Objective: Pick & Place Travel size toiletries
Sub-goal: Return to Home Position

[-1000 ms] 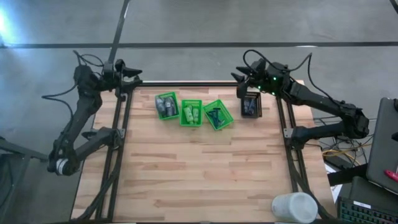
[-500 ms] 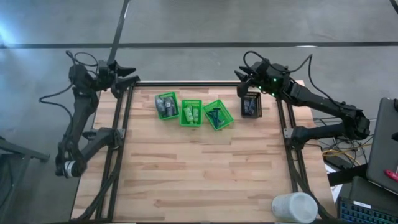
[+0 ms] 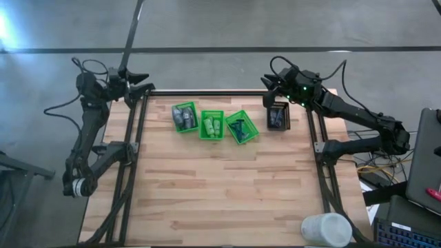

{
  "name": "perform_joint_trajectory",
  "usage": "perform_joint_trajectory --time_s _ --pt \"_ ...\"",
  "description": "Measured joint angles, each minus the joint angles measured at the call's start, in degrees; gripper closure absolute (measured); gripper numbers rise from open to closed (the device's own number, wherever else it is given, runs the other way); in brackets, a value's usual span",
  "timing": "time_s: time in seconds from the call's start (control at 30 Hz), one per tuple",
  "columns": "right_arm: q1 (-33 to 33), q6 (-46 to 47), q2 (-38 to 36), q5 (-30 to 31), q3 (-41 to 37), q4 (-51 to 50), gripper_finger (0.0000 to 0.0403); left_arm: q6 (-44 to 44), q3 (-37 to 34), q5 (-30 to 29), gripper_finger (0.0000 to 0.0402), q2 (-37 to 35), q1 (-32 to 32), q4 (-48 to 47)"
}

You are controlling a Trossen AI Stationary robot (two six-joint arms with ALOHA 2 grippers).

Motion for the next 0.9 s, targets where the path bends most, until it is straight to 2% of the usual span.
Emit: perform_joint_trajectory --time_s 0.13,0.23,0.33,0.63,0.9 --pt "0.00 0.25 0.00 0.02 0.00 -0.29 0.0329 -0.10 -0.37 -0.45 0.0149 -0.10 -0.26 0.04" --pt "0.00 1.73 0.00 0.02 0.00 -2.15 0.0339 -0.21 -2.30 -2.70 0.0149 -2.97 -1.12 -0.70" --pt "0.09 2.70 0.00 0.02 0.00 -3.86 0.0348 -0.19 -4.87 -4.44 0.0149 -8.02 -2.11 -0.52" --pt "0.11 2.93 0.00 0.02 0.00 -5.46 0.0365 -0.08 -16.61 -3.92 0.0149 -27.89 -2.22 0.03" --pt "0.09 3.20 0.00 0.04 0.00 -5.63 0.0349 -0.14 -25.23 -4.45 0.0149 -38.08 -2.34 -0.11"
